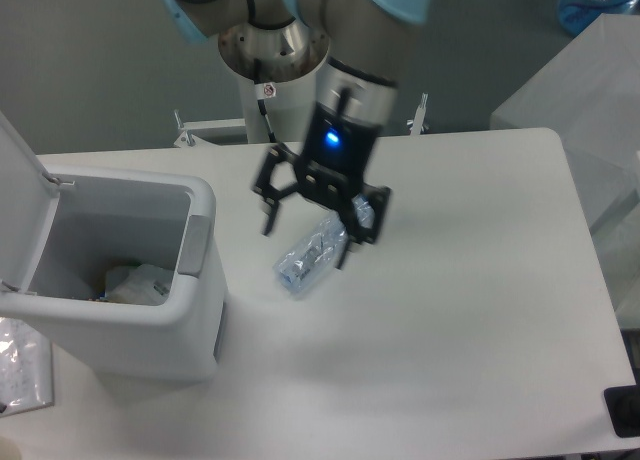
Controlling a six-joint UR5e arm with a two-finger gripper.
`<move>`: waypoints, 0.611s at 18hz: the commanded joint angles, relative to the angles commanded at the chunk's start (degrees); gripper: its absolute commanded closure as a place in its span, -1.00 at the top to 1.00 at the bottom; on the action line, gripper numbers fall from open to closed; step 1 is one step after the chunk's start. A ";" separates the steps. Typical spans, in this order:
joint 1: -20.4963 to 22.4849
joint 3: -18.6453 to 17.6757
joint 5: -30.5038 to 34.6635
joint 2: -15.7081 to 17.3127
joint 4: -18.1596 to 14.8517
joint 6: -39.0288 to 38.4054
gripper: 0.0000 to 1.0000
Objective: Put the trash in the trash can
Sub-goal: 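Move the open gripper over the clear plastic bag, then lower the gripper and close it on the clear plastic bag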
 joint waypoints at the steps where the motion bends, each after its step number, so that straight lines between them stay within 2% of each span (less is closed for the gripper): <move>1: 0.09 -0.87 0.09 -0.09 -0.09 0.96 1.00; 4: 0.26 -5.17 1.31 -0.10 -0.26 7.02 1.00; 6: 0.00 -7.47 6.39 -0.10 -0.44 10.36 1.00; 8: -0.87 -8.44 9.75 -0.36 -0.62 10.73 1.00; 11: -2.37 -10.10 10.20 -0.97 -0.79 10.82 1.00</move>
